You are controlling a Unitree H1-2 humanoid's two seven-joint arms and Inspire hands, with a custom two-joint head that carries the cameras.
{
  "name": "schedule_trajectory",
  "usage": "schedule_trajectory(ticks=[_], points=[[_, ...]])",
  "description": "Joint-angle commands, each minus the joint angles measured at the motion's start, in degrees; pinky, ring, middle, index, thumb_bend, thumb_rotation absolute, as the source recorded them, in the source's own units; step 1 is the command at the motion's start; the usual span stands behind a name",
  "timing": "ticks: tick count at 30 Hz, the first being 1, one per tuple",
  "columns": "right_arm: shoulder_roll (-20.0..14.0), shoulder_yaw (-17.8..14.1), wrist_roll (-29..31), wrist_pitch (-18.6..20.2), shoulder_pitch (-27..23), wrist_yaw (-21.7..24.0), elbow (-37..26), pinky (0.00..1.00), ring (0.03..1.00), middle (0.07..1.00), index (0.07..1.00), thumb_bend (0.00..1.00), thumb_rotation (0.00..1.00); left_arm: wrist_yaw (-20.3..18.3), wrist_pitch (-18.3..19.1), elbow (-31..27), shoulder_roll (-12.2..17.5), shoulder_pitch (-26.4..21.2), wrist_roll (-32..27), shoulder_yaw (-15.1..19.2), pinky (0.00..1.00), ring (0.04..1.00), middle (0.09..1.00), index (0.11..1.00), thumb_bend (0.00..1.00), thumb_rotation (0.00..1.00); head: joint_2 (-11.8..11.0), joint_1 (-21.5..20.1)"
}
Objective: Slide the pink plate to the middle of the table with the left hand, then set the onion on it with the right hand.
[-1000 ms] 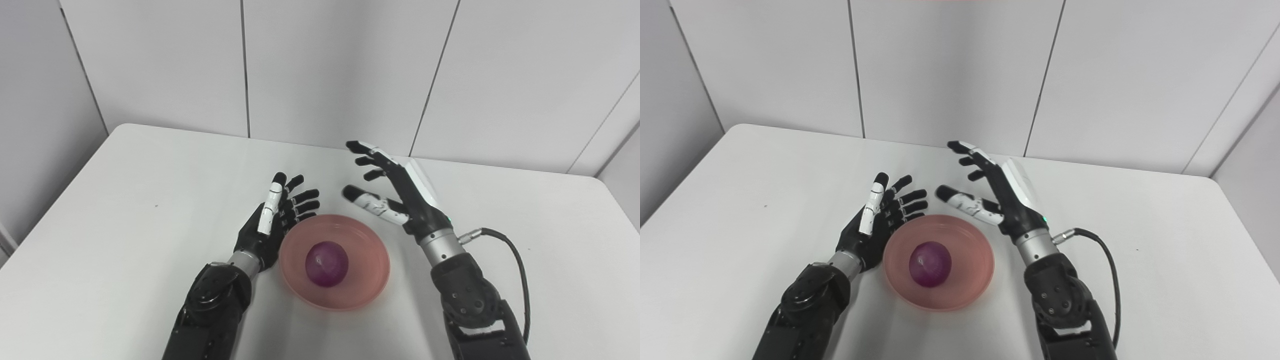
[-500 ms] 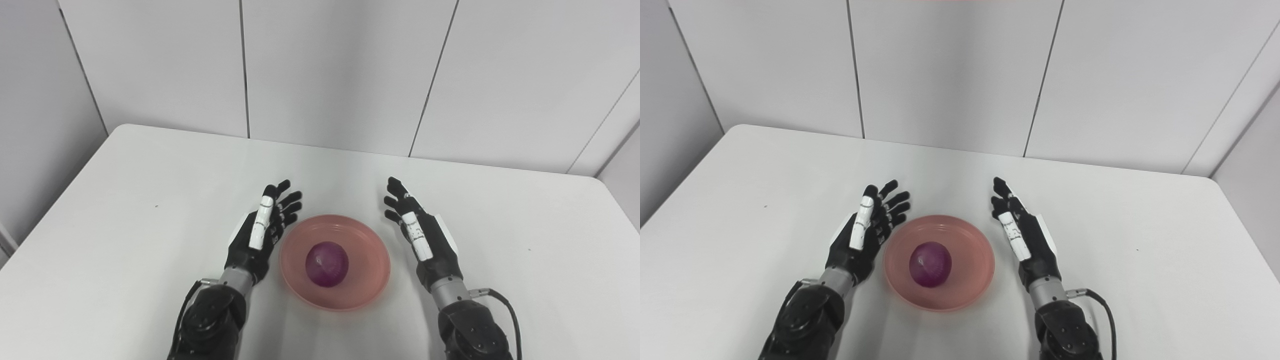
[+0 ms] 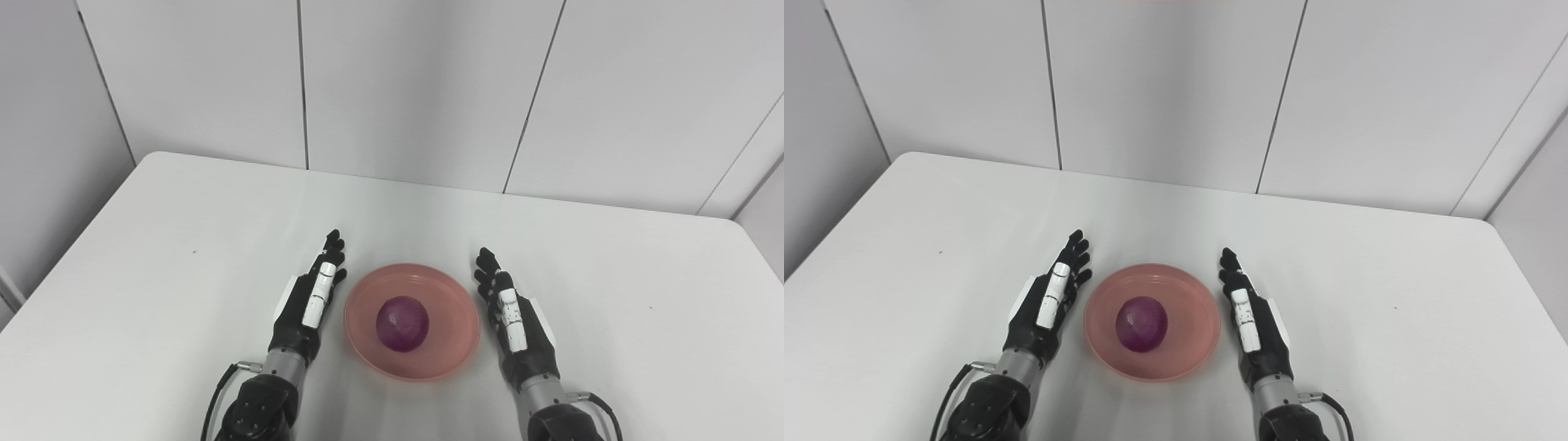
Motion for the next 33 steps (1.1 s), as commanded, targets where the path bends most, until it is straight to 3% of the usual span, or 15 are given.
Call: schedule_trajectory(ticks=[1,18,24,33], points=[[0.43,0.81,-0.30,-2.18,1.10,-0.40,0.49,1.00,0.999,0.986,0.989,0.85,1.00,0.25,-0.56,-1.88,0.27,0.03,-0.03,0.15,1.00,1.000,1.000,1.000,0.69,1.00,0.30,-0.47],[2.40,2.86,-6.01,-7.65,4.77,-7.75,2.36,1.00,1.000,1.000,1.000,0.80,1.00,-0.55,4.36,-5.51,0.64,0.88,-2.75,0.93,1.00,1.000,1.000,1.000,0.66,1.00,1.10,-2.67],[2.52,3.22,-6.65,-8.91,4.91,-8.72,2.48,1.00,1.000,1.000,1.000,0.74,1.00,-0.32,4.94,-5.53,0.77,0.44,-3.37,0.96,1.00,1.000,1.000,1.000,0.67,1.00,1.08,-2.65],[2.24,3.17,-6.38,-8.99,4.58,-8.49,2.66,1.00,1.000,1.000,1.000,0.77,1.00,-0.30,5.41,-5.54,0.75,0.14,-3.34,0.87,1.00,1.000,1.000,1.000,0.67,1.00,1.27,-2.64]])
